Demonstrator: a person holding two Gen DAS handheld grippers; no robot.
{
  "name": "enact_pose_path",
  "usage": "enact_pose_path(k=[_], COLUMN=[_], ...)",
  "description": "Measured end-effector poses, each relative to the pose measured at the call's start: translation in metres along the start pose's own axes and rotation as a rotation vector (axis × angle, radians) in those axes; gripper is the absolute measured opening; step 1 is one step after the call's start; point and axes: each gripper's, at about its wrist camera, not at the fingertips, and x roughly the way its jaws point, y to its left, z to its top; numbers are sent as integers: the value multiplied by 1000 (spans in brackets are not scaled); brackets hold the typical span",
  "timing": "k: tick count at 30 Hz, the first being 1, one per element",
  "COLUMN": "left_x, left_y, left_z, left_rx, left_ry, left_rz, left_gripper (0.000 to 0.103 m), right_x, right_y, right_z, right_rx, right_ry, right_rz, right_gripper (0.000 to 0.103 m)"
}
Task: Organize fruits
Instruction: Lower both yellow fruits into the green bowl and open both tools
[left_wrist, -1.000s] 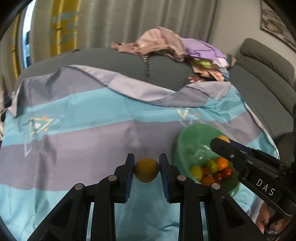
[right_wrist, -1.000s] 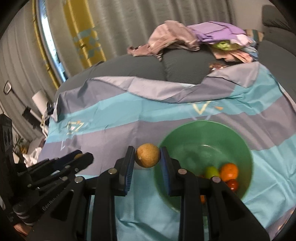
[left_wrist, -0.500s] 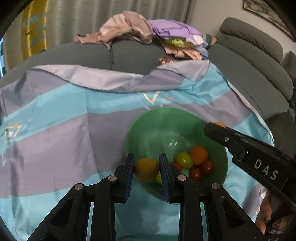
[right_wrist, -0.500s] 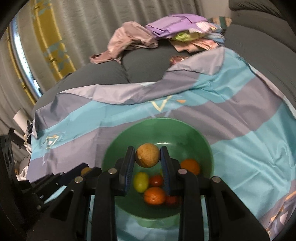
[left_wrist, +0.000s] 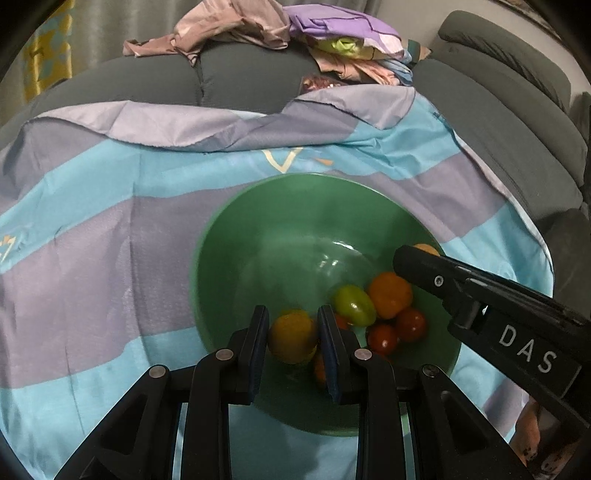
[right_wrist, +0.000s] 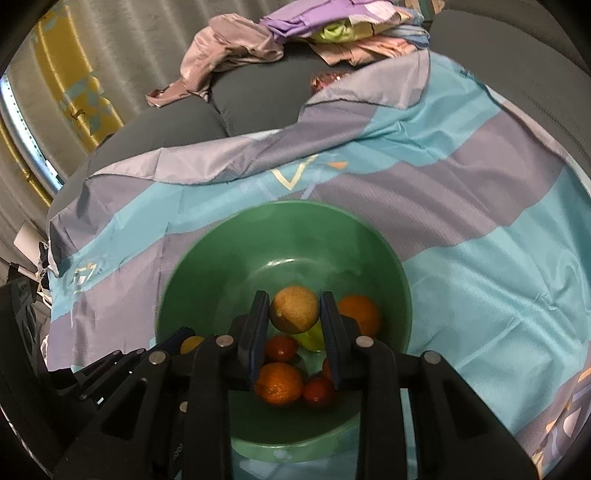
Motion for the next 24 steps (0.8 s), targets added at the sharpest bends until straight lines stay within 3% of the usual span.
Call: enact_pose_path(k=[17,22,24], left_x=[5,-4,-11], left_y=[-4,-5,-5], left_z=[1,5,6], left_rx=[-21,-13,-15], left_ry=[12,14,1], left_rz=[1,-5,-5], left_gripper=[28,29,35], right_x=[-4,-11,-16], right_y=[-3,-3,-3], right_z=[1,1,2], right_rx=[8,13,19], right_ry=[-10,-25,-39], right_rz=[-20,-33,-28], right_gripper=[31,47,49])
